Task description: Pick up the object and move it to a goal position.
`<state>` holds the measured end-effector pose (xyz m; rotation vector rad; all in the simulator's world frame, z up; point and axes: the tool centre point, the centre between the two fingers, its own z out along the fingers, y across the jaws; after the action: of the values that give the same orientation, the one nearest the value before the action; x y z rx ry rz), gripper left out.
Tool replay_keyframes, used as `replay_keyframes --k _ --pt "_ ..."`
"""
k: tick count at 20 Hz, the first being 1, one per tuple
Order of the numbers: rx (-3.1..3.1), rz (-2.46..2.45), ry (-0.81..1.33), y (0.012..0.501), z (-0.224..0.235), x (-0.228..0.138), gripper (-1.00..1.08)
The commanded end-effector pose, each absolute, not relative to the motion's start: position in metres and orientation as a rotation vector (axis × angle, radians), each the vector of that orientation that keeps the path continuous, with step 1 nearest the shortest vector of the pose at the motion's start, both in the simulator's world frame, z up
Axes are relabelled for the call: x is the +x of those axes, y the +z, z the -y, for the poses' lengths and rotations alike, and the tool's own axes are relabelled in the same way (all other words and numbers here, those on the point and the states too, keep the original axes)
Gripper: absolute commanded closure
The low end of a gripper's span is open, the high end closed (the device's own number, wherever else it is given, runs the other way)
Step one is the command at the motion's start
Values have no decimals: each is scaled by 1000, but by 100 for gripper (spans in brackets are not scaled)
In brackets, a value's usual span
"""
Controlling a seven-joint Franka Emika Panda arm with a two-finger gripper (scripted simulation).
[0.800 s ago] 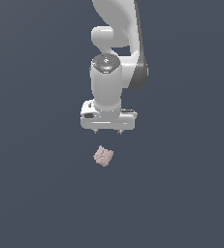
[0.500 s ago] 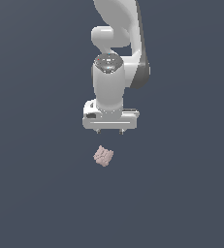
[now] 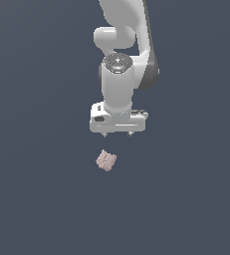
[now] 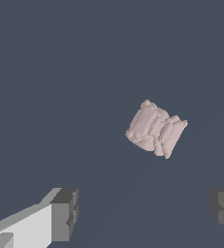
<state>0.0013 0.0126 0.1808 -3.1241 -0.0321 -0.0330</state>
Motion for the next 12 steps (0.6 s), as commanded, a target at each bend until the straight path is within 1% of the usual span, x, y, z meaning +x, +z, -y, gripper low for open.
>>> replay_keyframes --k 1,12 --pt "-3124 10 -31 178 -11 3 -92" --pt "-3111 -293 -16 146 7 21 -92"
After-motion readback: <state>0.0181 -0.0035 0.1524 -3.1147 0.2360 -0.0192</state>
